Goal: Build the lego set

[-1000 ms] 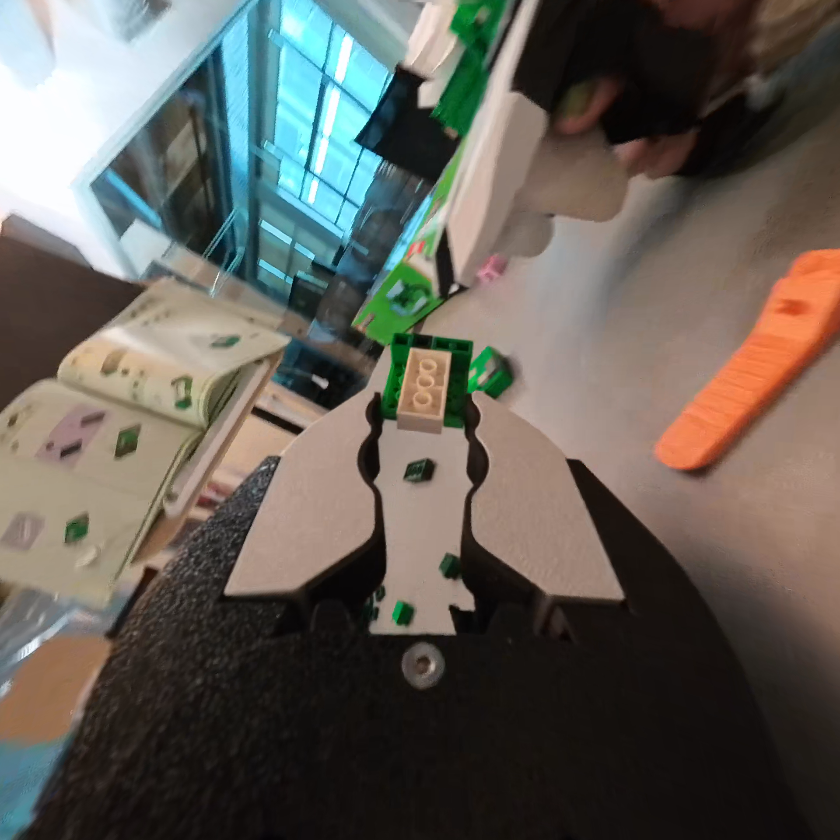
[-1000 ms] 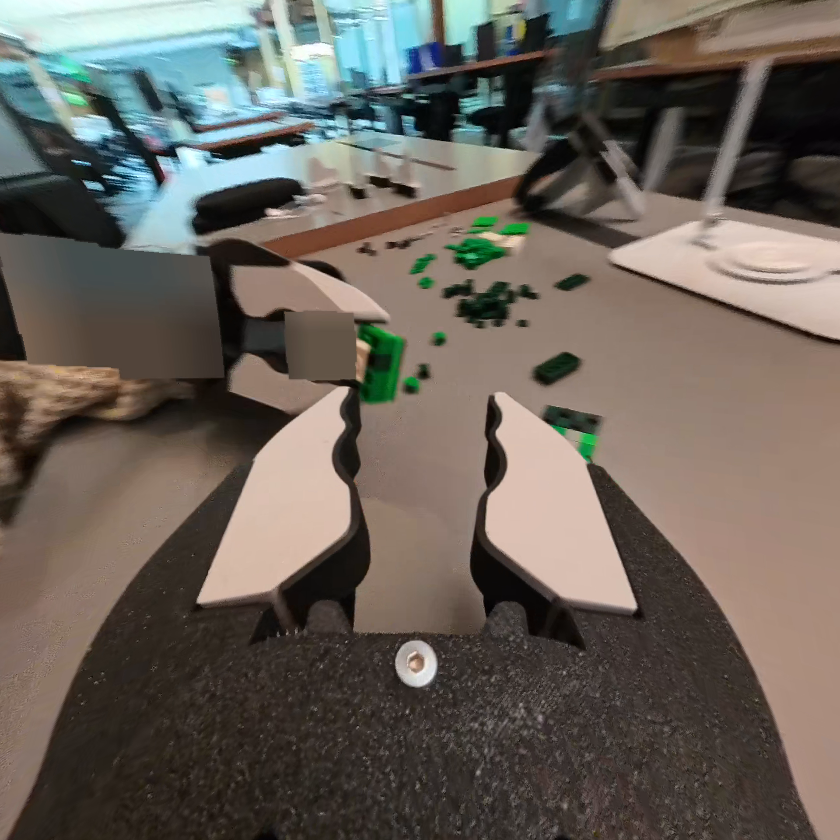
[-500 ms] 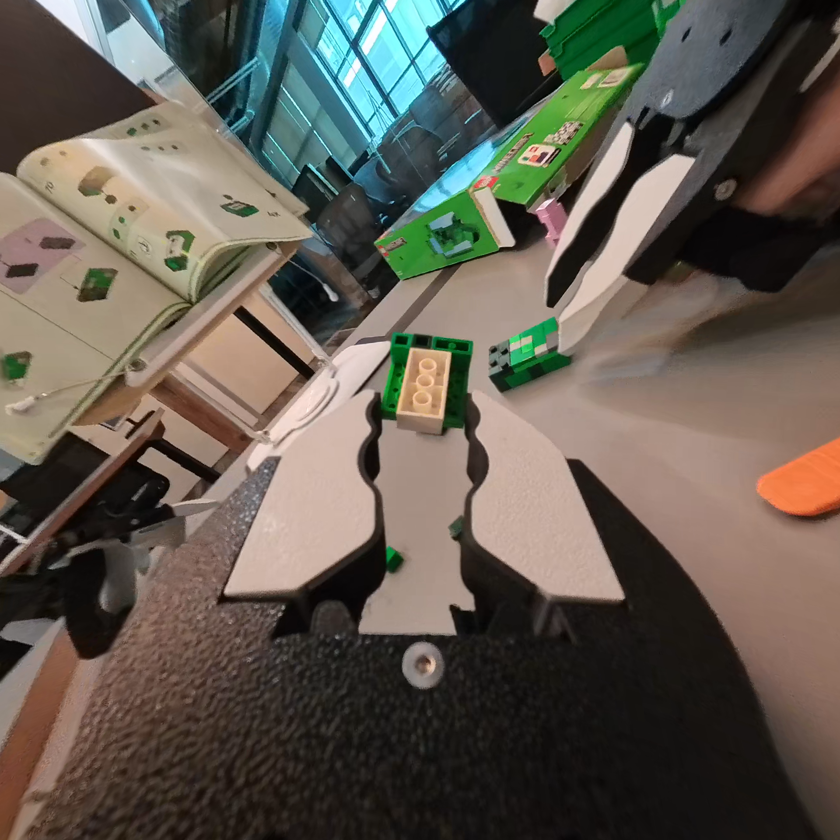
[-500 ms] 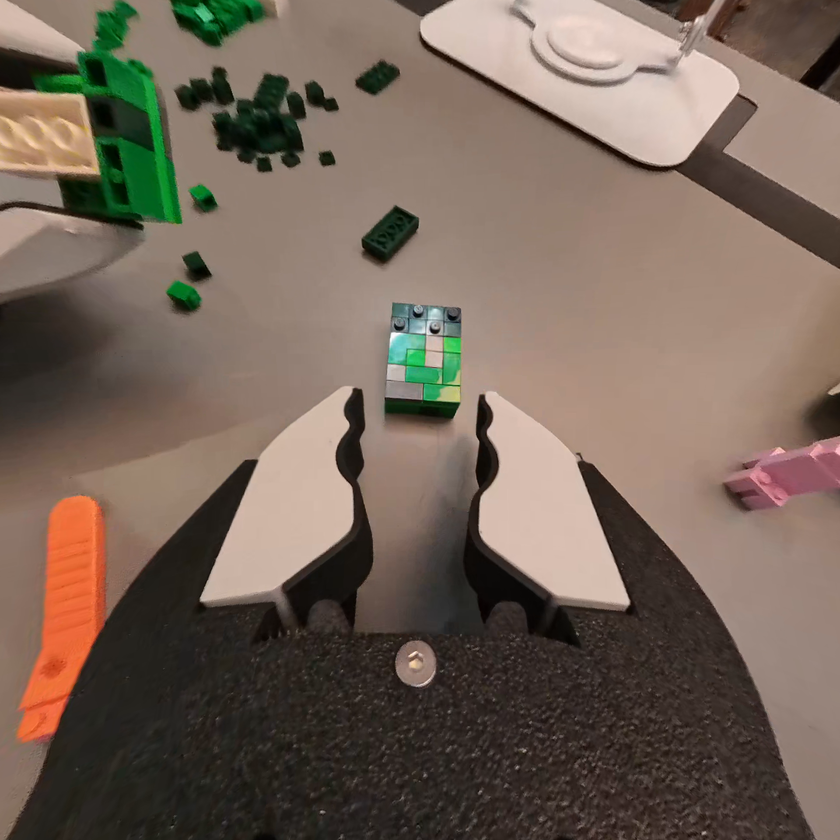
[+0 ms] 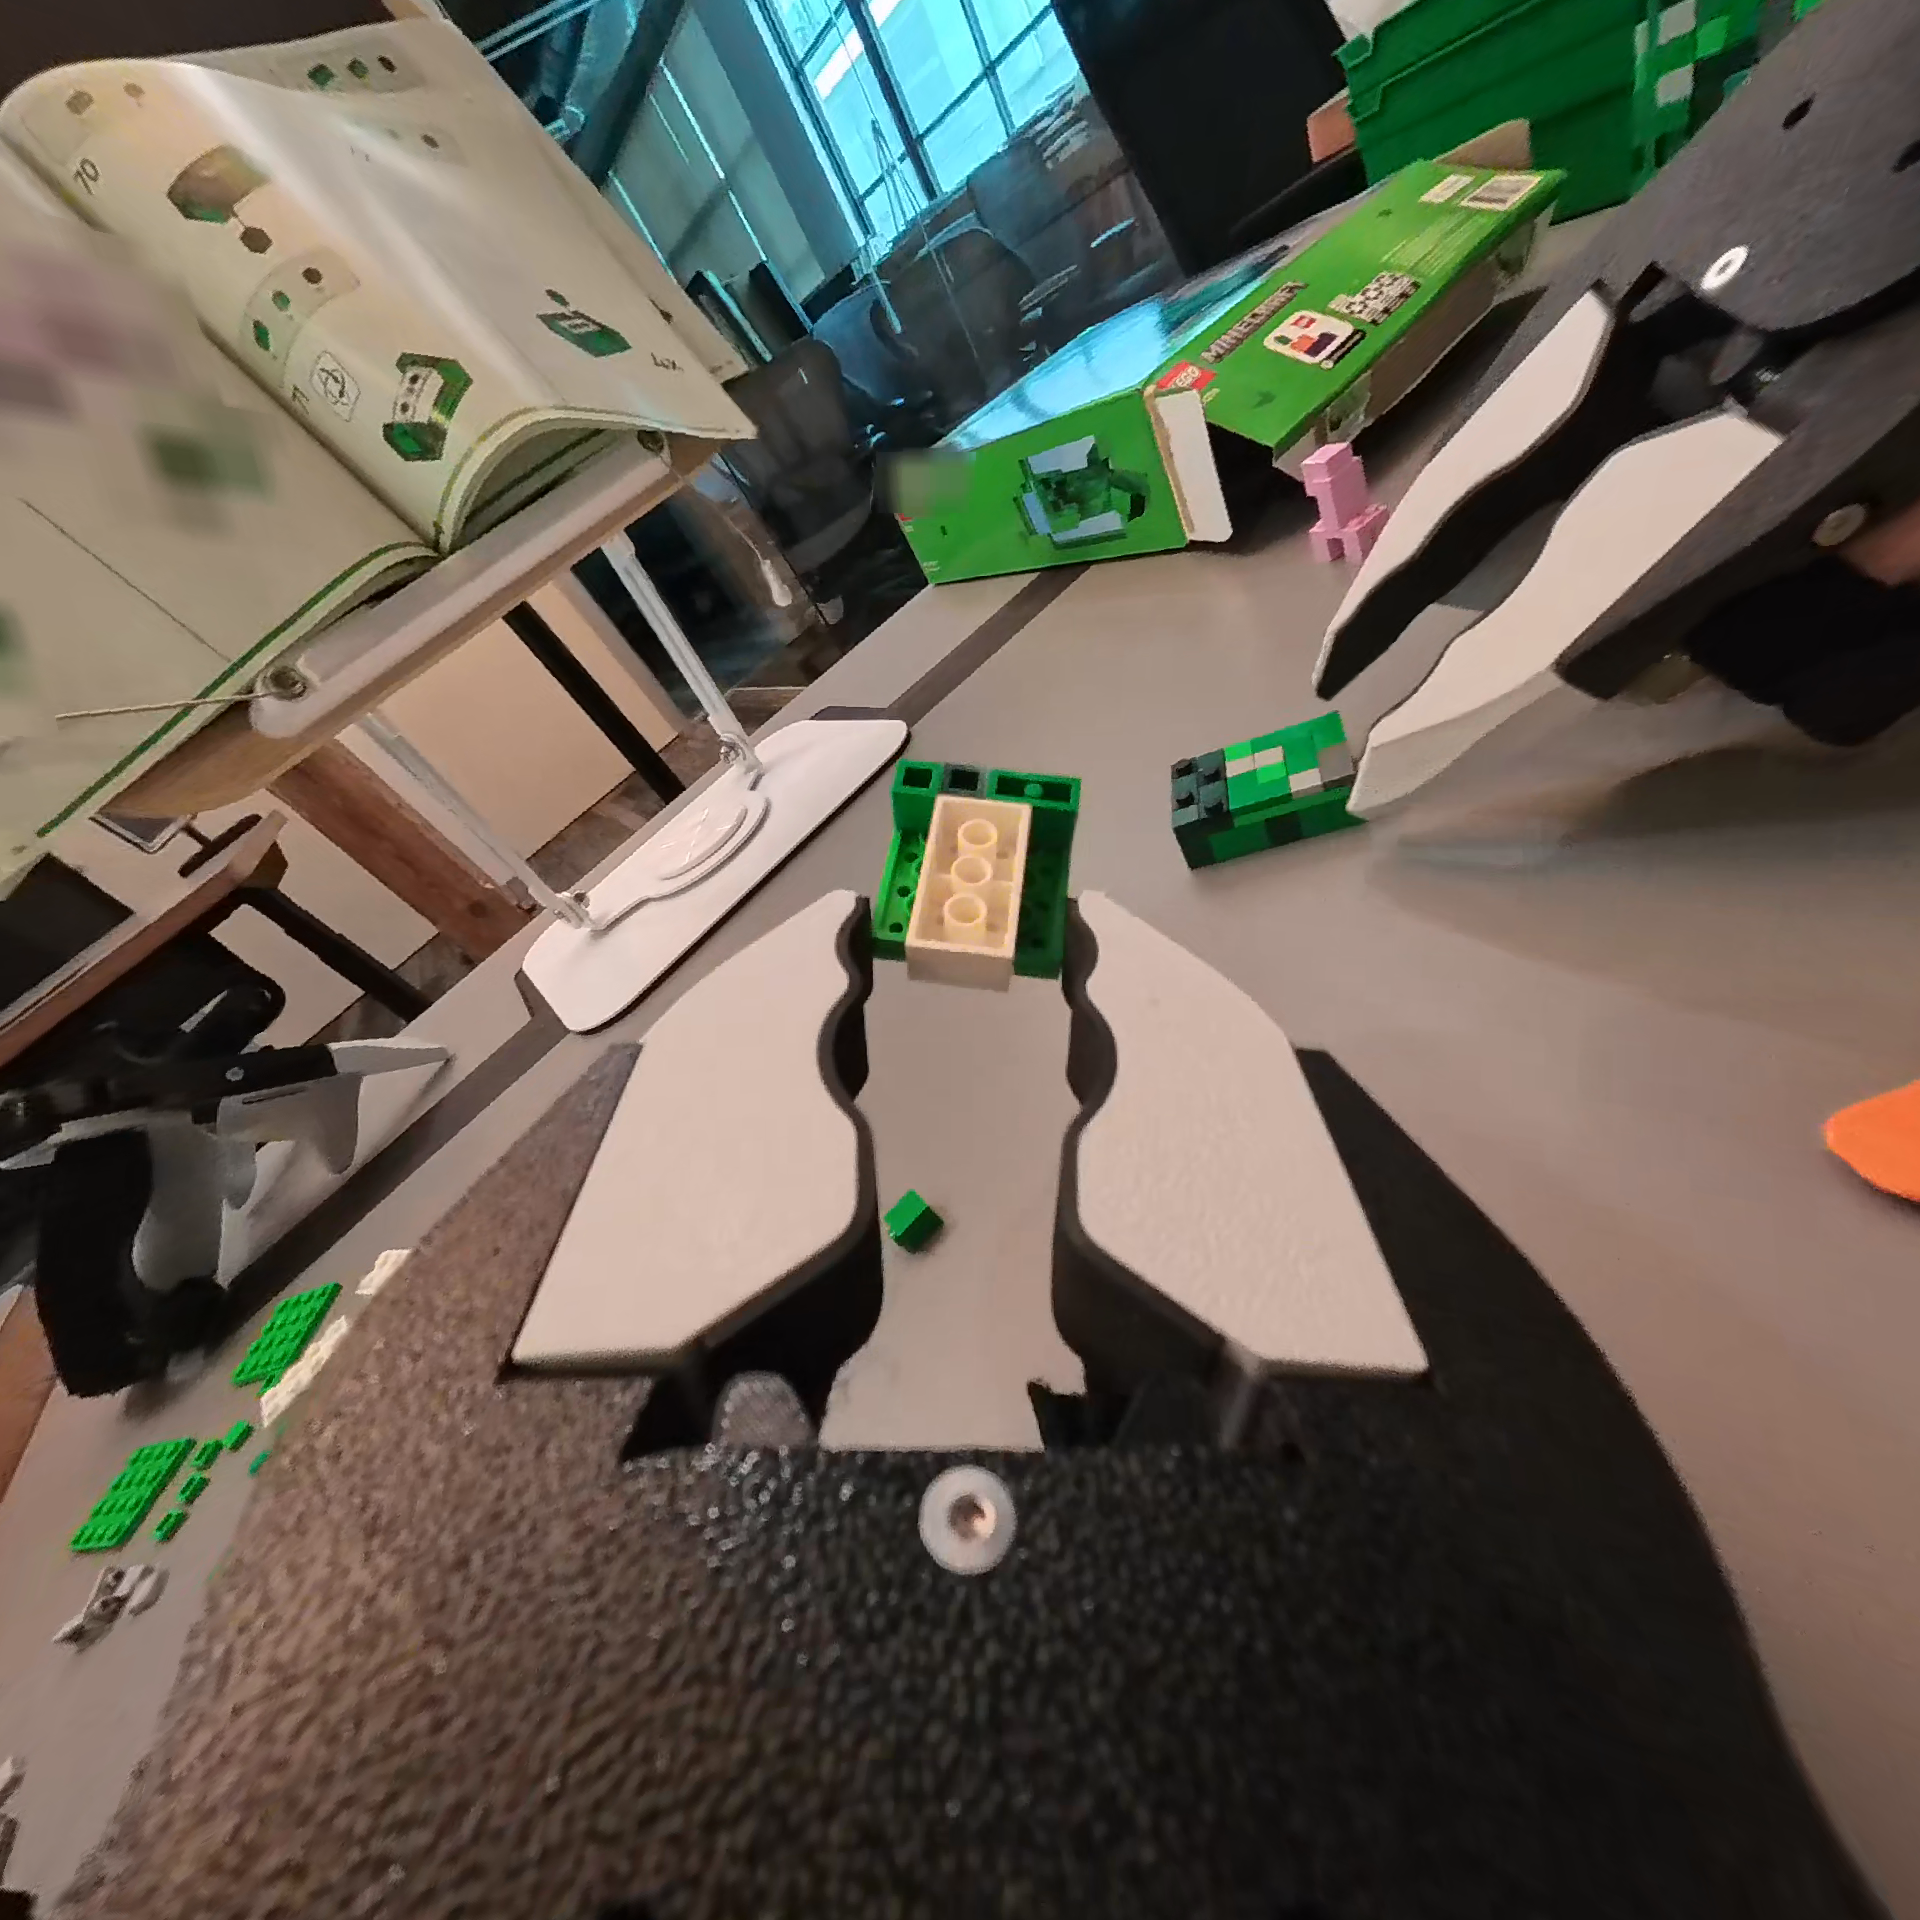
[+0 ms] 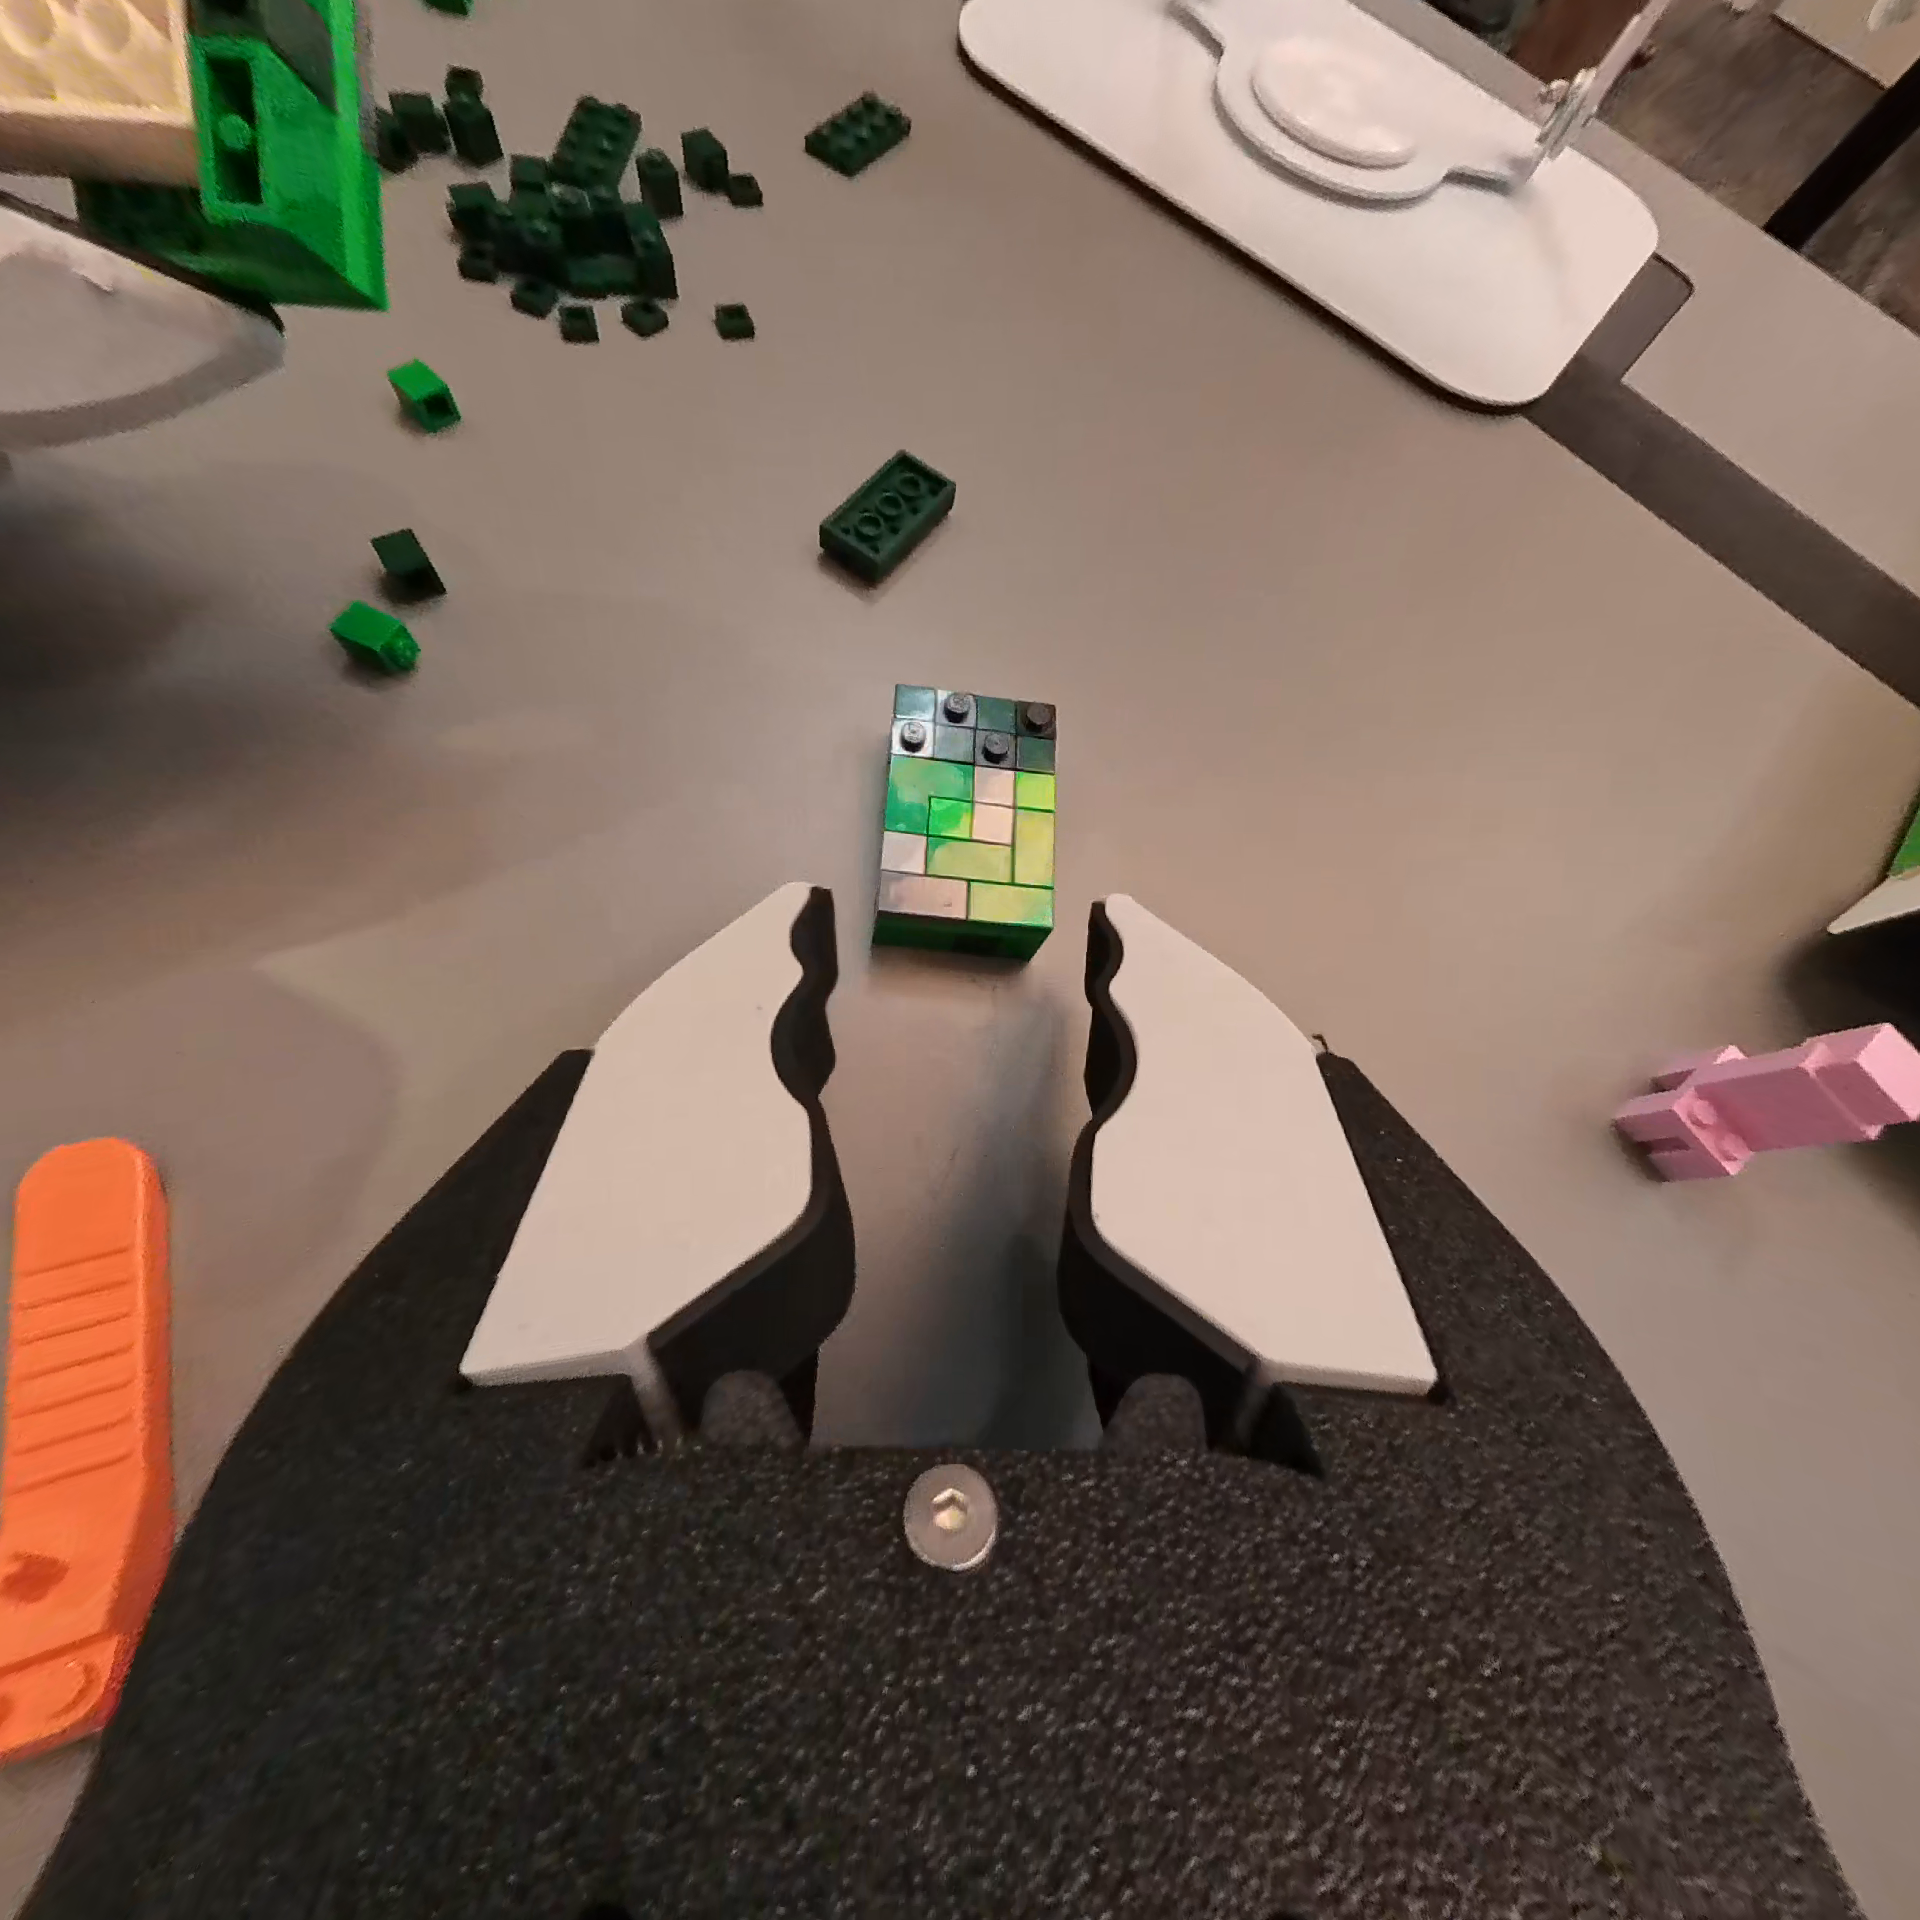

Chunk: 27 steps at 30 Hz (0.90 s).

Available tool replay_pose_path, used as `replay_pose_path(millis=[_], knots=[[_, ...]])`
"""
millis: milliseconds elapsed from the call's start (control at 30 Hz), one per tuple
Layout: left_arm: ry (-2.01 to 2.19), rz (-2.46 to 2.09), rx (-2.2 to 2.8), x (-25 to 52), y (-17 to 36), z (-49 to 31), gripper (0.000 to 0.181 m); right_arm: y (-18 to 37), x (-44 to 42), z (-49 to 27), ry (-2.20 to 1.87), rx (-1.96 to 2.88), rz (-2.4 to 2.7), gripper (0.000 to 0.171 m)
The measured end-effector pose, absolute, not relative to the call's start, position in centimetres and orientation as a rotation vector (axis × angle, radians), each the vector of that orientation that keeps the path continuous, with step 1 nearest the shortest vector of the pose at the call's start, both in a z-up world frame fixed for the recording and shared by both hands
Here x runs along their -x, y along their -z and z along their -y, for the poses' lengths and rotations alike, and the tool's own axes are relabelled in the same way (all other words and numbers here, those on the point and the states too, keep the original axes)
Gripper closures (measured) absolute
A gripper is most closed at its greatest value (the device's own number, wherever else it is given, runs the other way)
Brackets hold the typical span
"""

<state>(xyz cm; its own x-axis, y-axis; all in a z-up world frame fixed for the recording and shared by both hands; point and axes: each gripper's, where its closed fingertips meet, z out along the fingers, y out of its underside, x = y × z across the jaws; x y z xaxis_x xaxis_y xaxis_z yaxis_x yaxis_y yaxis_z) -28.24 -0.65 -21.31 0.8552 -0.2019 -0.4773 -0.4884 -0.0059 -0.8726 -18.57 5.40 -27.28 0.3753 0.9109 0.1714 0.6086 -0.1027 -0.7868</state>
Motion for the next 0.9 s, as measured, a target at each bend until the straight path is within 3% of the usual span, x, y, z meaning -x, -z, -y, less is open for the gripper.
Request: replay_pose_path(millis=[500, 900], knots=[[-0.275, -0.614, 1.593, 27.8, 21.9, 0.6, 0.146, 27.7, 18.8, -5.3, -0.514, 1.853, 1.347, 0.127], [-0.238, -0.611, 1.681, 28.5, 22.6, 0.9, 0.146, 27.5, 18.7, -5.0, -0.502, 1.825, 1.35, 0.119]])
